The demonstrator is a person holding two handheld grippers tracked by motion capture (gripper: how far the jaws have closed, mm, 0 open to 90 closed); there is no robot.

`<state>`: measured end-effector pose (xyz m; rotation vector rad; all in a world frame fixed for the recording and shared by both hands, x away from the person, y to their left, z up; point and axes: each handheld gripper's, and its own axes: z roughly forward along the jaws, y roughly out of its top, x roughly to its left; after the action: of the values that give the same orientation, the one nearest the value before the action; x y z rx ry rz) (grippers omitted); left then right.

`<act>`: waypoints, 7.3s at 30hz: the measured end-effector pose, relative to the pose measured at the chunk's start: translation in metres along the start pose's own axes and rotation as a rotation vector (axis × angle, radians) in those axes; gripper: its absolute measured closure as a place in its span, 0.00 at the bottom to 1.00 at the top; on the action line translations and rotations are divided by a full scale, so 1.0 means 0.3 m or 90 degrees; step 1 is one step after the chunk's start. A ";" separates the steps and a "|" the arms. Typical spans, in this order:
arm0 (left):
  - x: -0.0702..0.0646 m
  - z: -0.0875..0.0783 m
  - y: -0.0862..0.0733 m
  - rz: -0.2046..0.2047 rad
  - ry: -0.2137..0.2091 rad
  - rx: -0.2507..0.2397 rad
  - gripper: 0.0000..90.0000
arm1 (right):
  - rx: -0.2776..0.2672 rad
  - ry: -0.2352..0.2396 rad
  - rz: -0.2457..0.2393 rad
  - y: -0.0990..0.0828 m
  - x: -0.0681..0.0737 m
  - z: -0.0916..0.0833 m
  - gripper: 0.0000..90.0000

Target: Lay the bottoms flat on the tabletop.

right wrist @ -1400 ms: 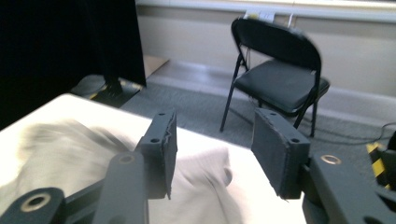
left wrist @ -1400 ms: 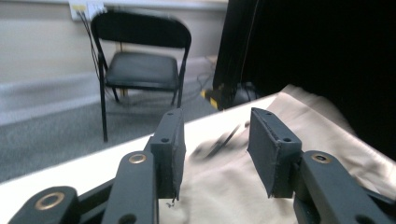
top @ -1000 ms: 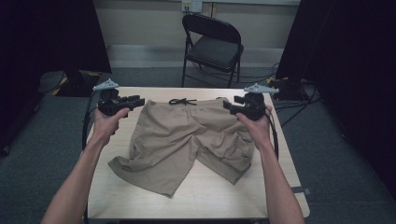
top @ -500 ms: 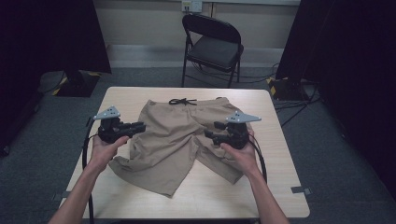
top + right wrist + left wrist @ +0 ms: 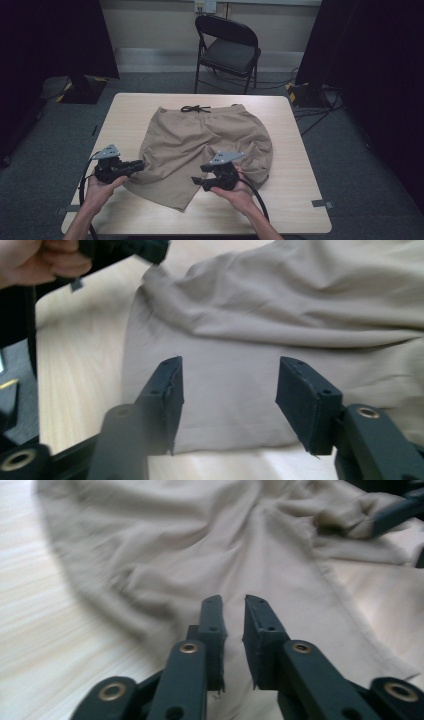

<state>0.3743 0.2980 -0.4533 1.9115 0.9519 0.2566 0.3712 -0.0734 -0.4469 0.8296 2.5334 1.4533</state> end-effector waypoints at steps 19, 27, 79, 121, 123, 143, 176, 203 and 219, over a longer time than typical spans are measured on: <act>0.114 0.005 -0.096 -0.060 0.021 0.044 0.65 | 0.108 0.093 -0.084 -0.103 0.162 0.200 0.47; 0.138 -0.005 -0.111 -0.068 0.028 0.038 0.99 | 0.100 0.071 -0.104 -0.115 0.166 0.188 0.92; 0.097 -0.060 -0.134 -0.083 0.053 0.035 0.87 | 0.097 0.008 -0.084 -0.119 0.125 0.132 0.68; 0.016 0.124 -0.067 -0.040 0.012 0.071 0.59 | 0.073 -0.154 0.043 -0.267 -0.139 -0.261 0.50; 0.013 0.127 -0.085 -0.033 0.025 0.084 0.57 | 0.084 -0.165 0.041 -0.285 -0.150 -0.290 0.48; 0.016 0.119 -0.109 -0.015 0.032 0.058 0.52 | 0.072 -0.219 0.092 -0.350 -0.239 -0.409 0.42; 0.018 0.124 -0.110 -0.016 0.034 0.050 0.52 | -0.105 -0.050 -0.001 0.186 -0.079 -0.182 0.96; -0.024 0.094 0.015 -0.030 -0.030 -0.019 0.69 | -0.003 -0.043 0.050 -0.043 -0.098 -0.156 0.72; -0.083 0.328 0.037 0.006 -0.035 0.070 0.72 | 0.100 -0.113 0.037 -0.225 -0.123 -0.104 0.38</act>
<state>0.4157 0.2127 -0.4908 2.0136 0.9363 0.1595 0.3643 -0.1427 -0.4923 1.0140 2.5317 1.1478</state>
